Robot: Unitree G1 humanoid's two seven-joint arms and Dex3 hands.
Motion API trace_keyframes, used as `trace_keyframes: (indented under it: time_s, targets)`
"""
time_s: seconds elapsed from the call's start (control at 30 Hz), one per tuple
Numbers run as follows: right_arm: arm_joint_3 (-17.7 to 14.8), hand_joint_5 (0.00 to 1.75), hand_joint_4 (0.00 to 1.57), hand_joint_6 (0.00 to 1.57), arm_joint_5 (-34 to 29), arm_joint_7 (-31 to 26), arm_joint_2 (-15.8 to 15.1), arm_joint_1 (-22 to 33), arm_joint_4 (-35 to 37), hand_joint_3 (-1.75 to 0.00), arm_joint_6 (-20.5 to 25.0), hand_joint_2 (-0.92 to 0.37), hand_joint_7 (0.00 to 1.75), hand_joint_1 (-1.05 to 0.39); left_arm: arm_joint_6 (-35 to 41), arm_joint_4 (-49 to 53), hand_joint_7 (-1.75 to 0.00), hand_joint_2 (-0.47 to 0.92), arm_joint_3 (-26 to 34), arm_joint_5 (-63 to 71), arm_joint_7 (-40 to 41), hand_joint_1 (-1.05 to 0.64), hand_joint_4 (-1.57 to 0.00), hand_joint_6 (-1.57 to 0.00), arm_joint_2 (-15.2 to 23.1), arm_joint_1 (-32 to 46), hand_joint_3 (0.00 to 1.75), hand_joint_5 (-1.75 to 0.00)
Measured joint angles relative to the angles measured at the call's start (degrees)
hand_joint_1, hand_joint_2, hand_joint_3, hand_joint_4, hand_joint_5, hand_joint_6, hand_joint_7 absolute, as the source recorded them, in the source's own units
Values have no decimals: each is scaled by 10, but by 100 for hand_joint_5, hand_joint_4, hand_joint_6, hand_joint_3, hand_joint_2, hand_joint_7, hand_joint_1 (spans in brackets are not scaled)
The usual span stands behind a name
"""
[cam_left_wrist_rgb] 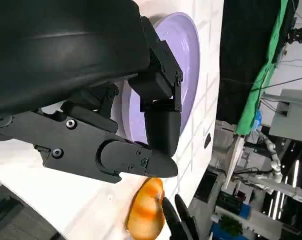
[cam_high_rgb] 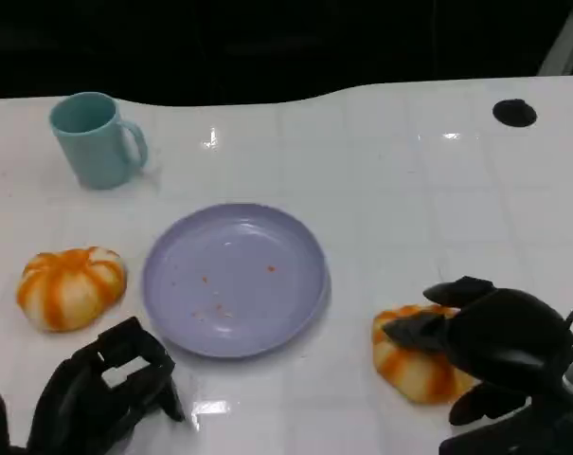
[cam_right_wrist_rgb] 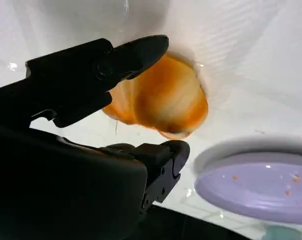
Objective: Grasp the bread from the table and place it into the plate.
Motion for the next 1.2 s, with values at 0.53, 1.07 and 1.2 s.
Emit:
trace_keyframes:
  time_s: [0.53, 1.07, 1.2]
  targets:
    - [39, 129, 65, 99, -11, -131, 34, -62, 127, -27, -9, -92, 9, -38, 2, -7, -141, 92, -1, 1, 0, -52, -77, -71, 0, 6, 16, -170]
    - [72, 175, 81, 70, 5, -320, 54, -114, 281, -54, -89, -88, 147, -26, 3, -10, -141, 92, -2, 1, 1, -50, -77, -72, -1, 8, 17, -171]
    - [75, 175, 83, 67, 6, -368, 64, -117, 310, -61, -102, -81, 155, -25, 4, -10, -140, 92, -2, 0, 1, -49, -77, -71, -2, 8, 18, -171]
